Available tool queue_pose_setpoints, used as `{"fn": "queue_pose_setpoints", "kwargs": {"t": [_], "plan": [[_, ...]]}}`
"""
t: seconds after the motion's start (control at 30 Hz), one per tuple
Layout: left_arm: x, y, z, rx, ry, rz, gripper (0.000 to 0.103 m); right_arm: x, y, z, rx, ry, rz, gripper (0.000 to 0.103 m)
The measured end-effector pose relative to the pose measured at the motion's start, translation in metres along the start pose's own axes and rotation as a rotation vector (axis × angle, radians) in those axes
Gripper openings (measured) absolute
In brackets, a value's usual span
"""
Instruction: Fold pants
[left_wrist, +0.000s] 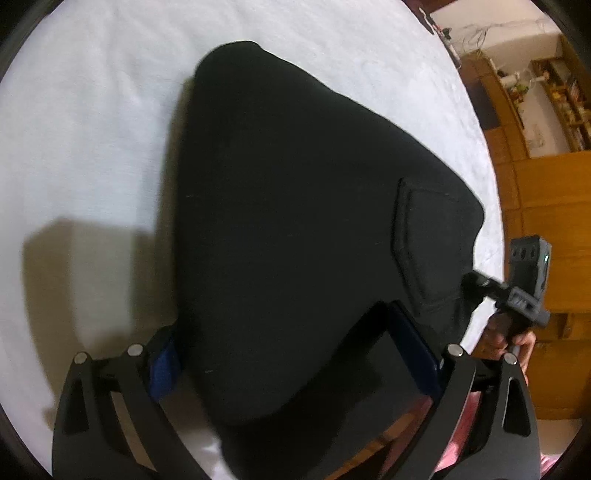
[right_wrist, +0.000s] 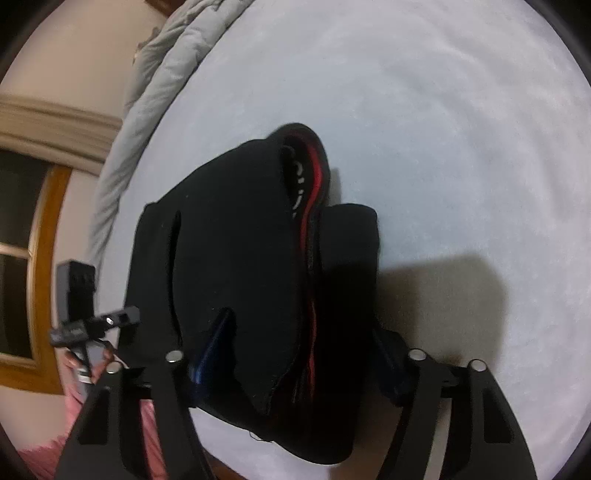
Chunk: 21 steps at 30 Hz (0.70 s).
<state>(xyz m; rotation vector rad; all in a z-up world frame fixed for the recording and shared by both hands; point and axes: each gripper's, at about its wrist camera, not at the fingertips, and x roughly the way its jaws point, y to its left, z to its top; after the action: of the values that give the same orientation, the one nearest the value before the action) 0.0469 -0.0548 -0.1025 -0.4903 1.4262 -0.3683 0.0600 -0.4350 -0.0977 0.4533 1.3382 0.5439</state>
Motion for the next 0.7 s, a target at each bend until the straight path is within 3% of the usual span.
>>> {"fn": "queue_pose_setpoints", "kwargs": {"t": [0.07, 0.13, 0.23, 0.37, 0.47, 0.57, 0.7], "plan": [[-0.002, -0.005, 0.003, -0.020, -0.013, 0.035, 0.074, -0.006, 0.002, 0.000, -0.004, -0.013, 0.015, 0.047], [-0.007, -0.002, 0.001, -0.055, -0.025, 0.045, 0.049, -0.016, 0.009, -0.002, -0.026, -0.042, 0.032, 0.034], [-0.014, -0.003, 0.000, -0.068, -0.059, 0.034, 0.025, -0.029, 0.025, -0.002, -0.077, -0.073, 0.026, 0.031], [-0.030, -0.001, -0.004, -0.104, -0.116, -0.016, 0.016, -0.046, 0.051, 0.004, -0.154, -0.123, 0.022, 0.029], [-0.053, -0.014, -0.001, -0.068, -0.188, -0.115, 0.014, -0.061, 0.063, 0.013, -0.201, -0.172, -0.003, 0.029], [-0.068, -0.044, 0.015, 0.026, -0.271, -0.095, 0.014, -0.076, 0.065, 0.031, -0.202, -0.226, -0.009, 0.029], [-0.071, -0.068, 0.052, 0.062, -0.340, -0.108, 0.014, -0.095, 0.064, 0.067, -0.212, -0.320, -0.033, 0.029]]}}
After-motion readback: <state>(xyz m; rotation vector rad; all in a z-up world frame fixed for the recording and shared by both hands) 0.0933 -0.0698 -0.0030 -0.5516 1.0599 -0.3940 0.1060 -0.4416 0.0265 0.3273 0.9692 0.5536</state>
